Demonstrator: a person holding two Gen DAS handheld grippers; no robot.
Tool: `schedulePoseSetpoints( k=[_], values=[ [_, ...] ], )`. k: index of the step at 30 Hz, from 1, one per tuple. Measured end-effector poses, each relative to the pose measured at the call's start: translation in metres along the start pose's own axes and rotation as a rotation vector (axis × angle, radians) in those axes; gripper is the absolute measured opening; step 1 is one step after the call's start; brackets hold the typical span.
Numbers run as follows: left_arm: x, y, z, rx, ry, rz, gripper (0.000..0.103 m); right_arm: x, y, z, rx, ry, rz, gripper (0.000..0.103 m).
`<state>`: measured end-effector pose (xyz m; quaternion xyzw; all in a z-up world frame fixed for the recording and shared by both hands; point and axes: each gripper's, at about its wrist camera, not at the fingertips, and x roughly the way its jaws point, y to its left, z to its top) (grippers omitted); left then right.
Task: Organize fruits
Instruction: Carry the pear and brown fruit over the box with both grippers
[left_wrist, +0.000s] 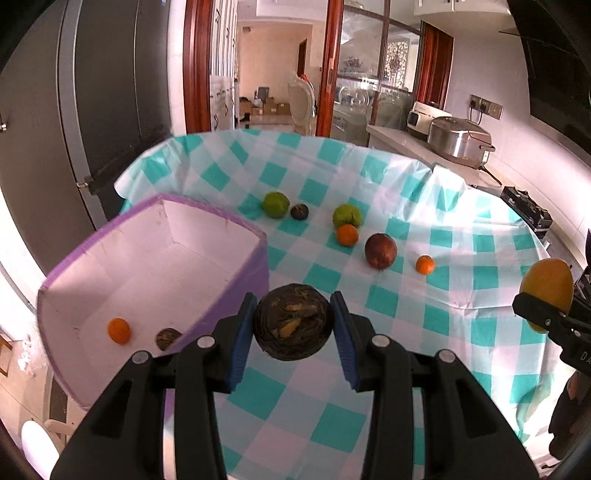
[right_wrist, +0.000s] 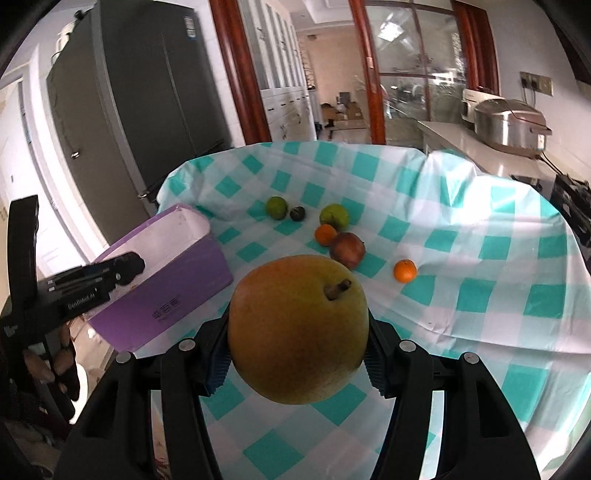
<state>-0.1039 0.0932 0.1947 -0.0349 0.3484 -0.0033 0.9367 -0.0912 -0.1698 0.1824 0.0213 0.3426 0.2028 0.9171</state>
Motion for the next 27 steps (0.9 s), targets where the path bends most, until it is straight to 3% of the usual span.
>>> schedulePoseSetpoints(
  k=[6, 14, 21, 27],
  values=[
    [-0.023, 0.015, 0.007, 0.010, -0.039, 0.028, 0.041, -0.011, 0.010, 0.004, -0.061, -0.003, 0.016, 0.059],
    [-0.039, 0.054, 0.026, -0.047, -0.082, 0.066, 0.041, -0.012, 0.023, 0.020, -0.142, -0.011, 0.040, 0.059],
    [-0.023, 0.105, 0.033, -0.129, -0.063, 0.119, 0.041, 0.035, 0.054, 0.030, -0.219, 0.082, 0.100, 0.059],
    [-0.003, 0.165, 0.038, -0.220, -0.043, 0.166, 0.041, 0.089, 0.113, 0.046, -0.329, 0.155, 0.203, 0.059]
  ],
)
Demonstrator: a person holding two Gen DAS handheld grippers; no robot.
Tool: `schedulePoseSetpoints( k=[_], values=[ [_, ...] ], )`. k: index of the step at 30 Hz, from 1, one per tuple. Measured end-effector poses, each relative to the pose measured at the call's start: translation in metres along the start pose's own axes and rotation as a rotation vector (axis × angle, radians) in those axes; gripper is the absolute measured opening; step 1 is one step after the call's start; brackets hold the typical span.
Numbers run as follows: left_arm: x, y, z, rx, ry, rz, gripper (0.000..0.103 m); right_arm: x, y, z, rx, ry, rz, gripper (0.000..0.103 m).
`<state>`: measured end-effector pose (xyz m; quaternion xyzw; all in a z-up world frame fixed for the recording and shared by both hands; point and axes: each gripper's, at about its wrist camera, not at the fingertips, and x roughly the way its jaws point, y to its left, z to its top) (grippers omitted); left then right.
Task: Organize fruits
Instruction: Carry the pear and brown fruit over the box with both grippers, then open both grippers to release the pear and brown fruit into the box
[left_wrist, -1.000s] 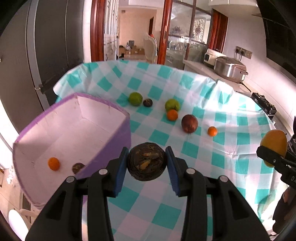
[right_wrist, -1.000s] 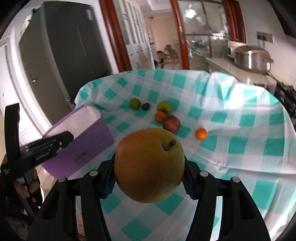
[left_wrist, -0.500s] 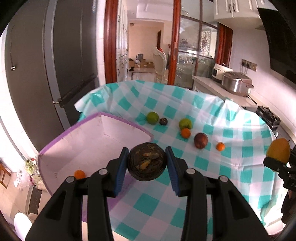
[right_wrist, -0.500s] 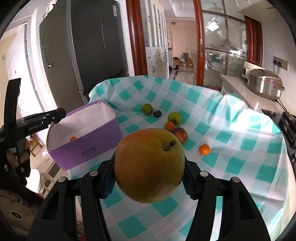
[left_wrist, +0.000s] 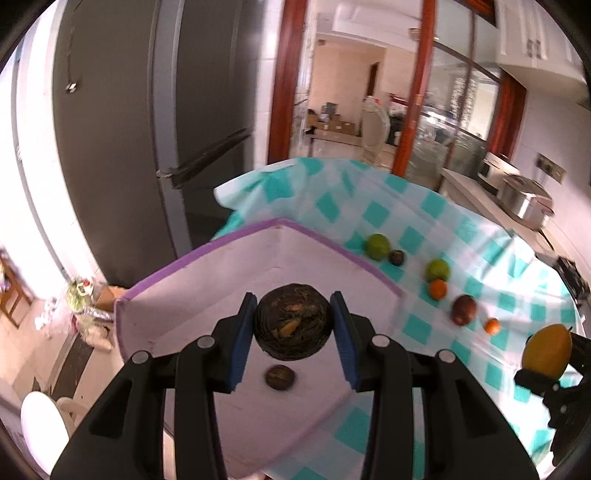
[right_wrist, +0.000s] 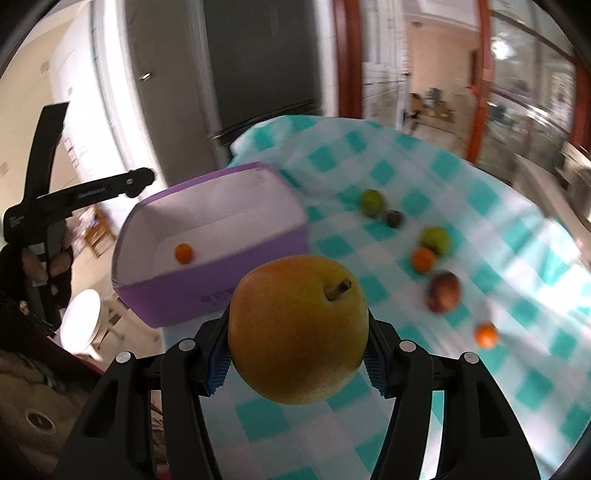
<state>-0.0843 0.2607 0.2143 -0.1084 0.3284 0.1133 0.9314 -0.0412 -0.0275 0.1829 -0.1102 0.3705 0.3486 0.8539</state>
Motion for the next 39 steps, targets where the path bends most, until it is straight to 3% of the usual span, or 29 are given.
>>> schedulePoseSetpoints(
  k=[7, 14, 20, 27, 35, 39],
  values=[
    [0.050, 0.048, 0.021, -0.054, 0.073, 0.025, 0.041, 0.084, 0.059, 0.073, -0.111, 0.043, 0.150, 0.059],
    [0.127, 0.083, 0.037, -0.062, 0.255, 0.065, 0.041, 0.164, 0.112, 0.118, -0.228, 0.119, 0.203, 0.059],
    [0.192, 0.093, 0.039, 0.002, 0.402, 0.091, 0.041, 0.231, 0.120, 0.114, -0.266, 0.303, 0.145, 0.059],
    [0.252, 0.065, 0.025, 0.137, 0.509, 0.082, 0.041, 0.286, 0.110, 0.089, -0.280, 0.545, 0.073, 0.059],
    [0.291, 0.057, -0.004, 0.169, 0.614, 0.090, 0.044, 0.296, 0.103, 0.080, -0.258, 0.622, 0.050, 0.059],
    [0.292, 0.054, -0.007, 0.177, 0.606, 0.100, 0.060, 0.294, 0.101, 0.080, -0.227, 0.629, 0.050, 0.061]
  ],
)
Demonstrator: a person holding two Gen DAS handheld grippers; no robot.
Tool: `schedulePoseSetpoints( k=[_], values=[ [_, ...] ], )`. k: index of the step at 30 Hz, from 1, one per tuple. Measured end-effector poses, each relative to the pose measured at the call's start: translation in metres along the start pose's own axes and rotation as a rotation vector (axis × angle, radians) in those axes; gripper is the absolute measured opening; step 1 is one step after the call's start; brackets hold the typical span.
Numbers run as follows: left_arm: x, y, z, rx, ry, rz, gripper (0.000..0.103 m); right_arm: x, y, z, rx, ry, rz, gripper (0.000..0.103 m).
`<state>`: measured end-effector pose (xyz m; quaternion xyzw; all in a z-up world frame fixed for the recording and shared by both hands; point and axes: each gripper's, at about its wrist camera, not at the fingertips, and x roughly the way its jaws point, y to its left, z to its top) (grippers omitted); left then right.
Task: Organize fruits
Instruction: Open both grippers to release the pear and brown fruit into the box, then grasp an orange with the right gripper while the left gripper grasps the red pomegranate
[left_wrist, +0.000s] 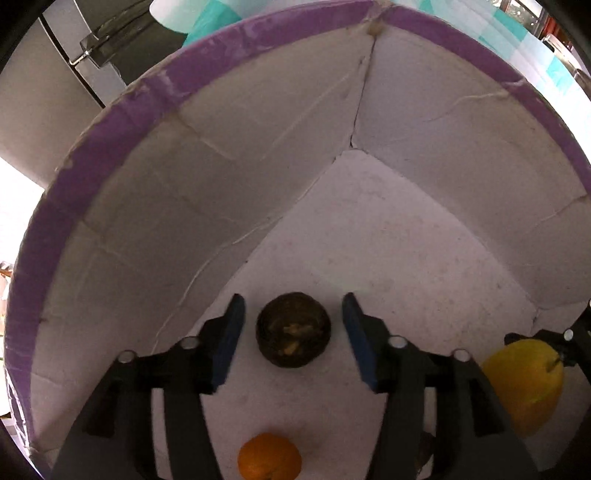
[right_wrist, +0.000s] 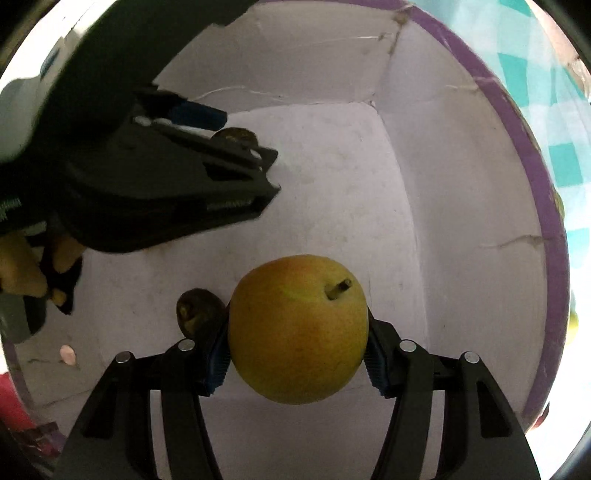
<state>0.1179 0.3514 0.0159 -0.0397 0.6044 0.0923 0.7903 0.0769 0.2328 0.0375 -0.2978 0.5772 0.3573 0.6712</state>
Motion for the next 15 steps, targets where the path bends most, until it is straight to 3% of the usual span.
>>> schedulePoseSetpoints(
  k=[2, 8, 15],
  values=[
    [-0.001, -0.003, 0.000, 0.006, -0.008, 0.012, 0.067, -0.006, -0.001, -0.003, 0.013, -0.030, -0.003, 0.069],
    [-0.014, -0.010, -0.006, 0.014, -0.037, 0.041, 0.081, -0.038, -0.001, -0.026, 0.032, -0.153, 0.016, 0.070],
    [-0.043, -0.031, -0.011, 0.053, -0.099, 0.099, 0.090, -0.111, -0.017, -0.085, 0.100, -0.447, 0.074, 0.074]
  ],
)
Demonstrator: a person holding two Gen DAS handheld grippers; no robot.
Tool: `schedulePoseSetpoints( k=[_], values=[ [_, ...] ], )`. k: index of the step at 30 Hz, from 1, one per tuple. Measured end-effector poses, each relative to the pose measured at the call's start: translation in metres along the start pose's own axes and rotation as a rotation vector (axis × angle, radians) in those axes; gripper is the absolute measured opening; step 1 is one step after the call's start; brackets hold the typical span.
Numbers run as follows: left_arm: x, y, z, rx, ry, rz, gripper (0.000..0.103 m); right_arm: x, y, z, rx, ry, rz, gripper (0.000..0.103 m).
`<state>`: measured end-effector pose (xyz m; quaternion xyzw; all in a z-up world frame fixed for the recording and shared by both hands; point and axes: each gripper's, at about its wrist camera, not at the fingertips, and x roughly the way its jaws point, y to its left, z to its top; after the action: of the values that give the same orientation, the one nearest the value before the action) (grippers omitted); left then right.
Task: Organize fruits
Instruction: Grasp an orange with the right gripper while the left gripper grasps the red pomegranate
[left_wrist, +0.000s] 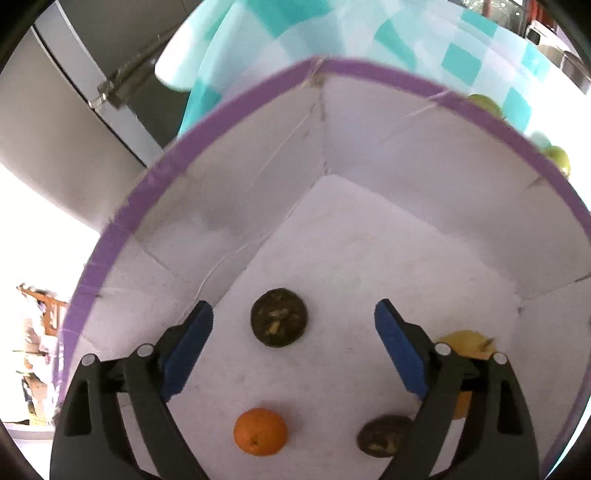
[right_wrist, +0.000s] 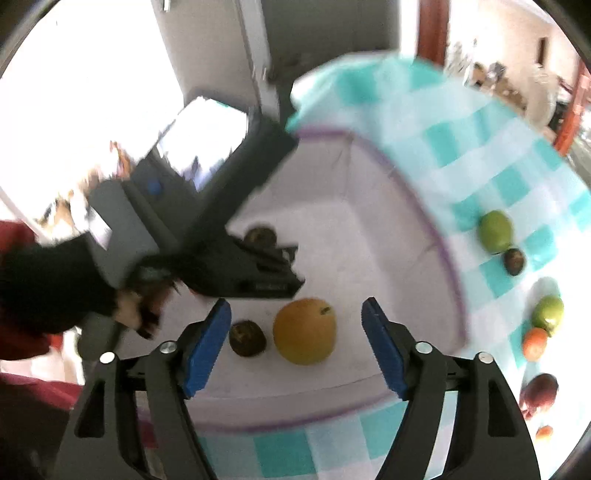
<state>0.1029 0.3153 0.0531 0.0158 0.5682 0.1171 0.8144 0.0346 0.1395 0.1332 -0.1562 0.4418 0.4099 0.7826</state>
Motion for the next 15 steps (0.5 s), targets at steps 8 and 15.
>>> schedulePoseSetpoints(
  k=[8, 15],
  values=[
    [-0.086, -0.043, 0.025, -0.008, -0.284, 0.133, 0.091, -0.096, -0.099, -0.060, 0.371, -0.245, -0.142, 0.082],
    [-0.174, -0.126, 0.033, 0.061, -0.538, -0.121, 0.101, -0.098, -0.186, -0.165, 0.732, -0.155, -0.367, 0.082]
  ],
)
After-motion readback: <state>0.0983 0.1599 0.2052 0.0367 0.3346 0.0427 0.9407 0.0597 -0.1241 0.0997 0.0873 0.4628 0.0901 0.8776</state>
